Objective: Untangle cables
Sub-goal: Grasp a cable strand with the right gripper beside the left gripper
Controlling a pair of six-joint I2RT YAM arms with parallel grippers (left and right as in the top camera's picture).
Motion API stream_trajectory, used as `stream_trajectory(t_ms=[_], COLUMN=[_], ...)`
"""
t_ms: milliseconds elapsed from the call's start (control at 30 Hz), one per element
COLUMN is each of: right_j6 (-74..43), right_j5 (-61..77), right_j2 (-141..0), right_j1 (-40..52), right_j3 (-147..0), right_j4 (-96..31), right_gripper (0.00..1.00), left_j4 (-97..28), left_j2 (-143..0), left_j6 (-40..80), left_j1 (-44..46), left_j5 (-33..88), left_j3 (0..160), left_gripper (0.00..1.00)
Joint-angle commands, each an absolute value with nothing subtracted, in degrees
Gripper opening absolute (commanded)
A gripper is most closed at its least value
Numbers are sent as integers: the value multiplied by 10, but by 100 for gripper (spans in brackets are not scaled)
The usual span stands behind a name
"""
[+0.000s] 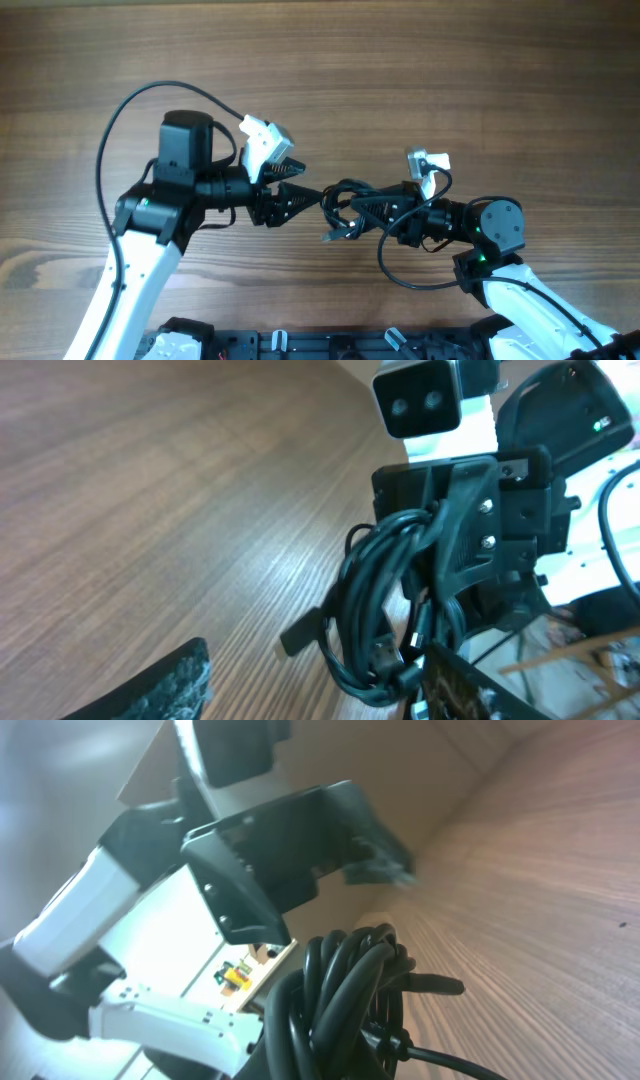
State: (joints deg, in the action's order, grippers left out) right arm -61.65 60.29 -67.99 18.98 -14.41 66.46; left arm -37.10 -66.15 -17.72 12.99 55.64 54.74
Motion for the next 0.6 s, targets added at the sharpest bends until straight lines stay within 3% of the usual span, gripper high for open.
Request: stream_trajectory(t_ms=[0, 167, 367, 433, 467, 500, 567], right_j6=[-615, -615, -616, -617, -617, -617, -617], right_j5=[624, 624, 624, 624, 624, 624, 626], right_j2=[-683, -683, -689, -692, -693, -695, -696], right_j1=[192, 192, 192, 192, 192, 192, 192], right_j3=[-148, -148, -148, -148, -148, -148, -148], right_j4=[670, 670, 668, 668, 667, 668, 668], right_gripper=[4, 4, 4, 4, 4, 4, 4], left_j4=[-369, -362, -340, -327, -320, -315, -313], left_j2=[-707, -751, -758, -758, -758, -758, -758], left_j6=[-224, -239, -238, -238, -238, -238, -238], left_j1=[126, 126, 149, 173, 183, 190, 194], left_j5=[642, 710, 730, 717, 695, 670, 657], left_j3=[555, 555, 555, 555, 555, 555, 555], left_gripper=[72, 72, 62, 48, 33, 26, 26])
